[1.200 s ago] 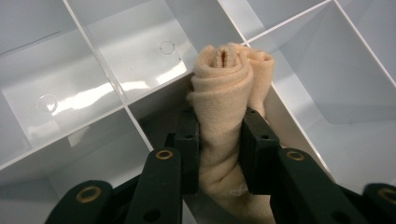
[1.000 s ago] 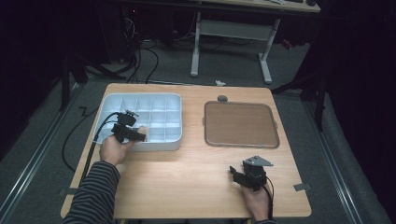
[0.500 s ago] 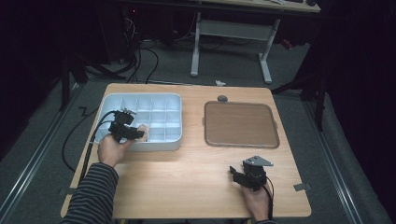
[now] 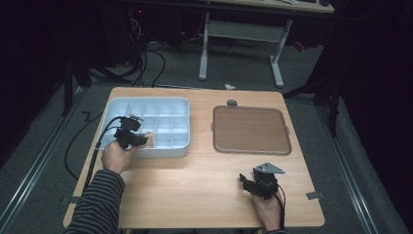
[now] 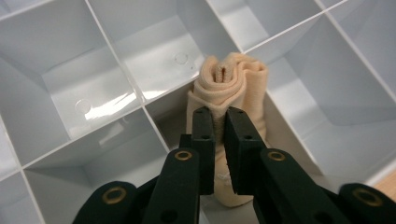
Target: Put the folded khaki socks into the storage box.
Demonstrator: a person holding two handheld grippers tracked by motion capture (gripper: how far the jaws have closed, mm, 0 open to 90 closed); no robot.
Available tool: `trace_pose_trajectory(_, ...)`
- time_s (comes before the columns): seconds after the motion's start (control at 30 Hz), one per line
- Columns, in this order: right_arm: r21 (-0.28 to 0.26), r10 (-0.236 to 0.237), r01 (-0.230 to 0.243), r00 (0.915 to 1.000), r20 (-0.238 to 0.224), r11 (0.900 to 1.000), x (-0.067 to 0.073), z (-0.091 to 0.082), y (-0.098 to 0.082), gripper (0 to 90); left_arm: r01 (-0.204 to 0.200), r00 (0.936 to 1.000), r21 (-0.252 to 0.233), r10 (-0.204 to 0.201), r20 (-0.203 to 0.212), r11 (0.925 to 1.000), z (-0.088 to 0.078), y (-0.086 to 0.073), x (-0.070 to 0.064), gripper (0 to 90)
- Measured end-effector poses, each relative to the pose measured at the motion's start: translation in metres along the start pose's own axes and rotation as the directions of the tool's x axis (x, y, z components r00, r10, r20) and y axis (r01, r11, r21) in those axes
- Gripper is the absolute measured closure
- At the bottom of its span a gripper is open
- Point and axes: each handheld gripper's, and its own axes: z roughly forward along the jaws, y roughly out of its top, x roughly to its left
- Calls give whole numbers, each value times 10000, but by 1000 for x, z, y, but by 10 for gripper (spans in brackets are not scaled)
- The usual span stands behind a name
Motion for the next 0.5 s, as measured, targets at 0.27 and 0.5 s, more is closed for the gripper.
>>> trace_pose_trajectory(0.27,-2,3,-3,10000,-4,10000,0,0,0,382,-35,9998,445,43,-177,9990,7,1,1,845)
trace_pose_trajectory(0.5,0,13,-13,10000,-15,10000,0,0,0,382,-76,9997,377,85,-227,9993,8,0,0,835)
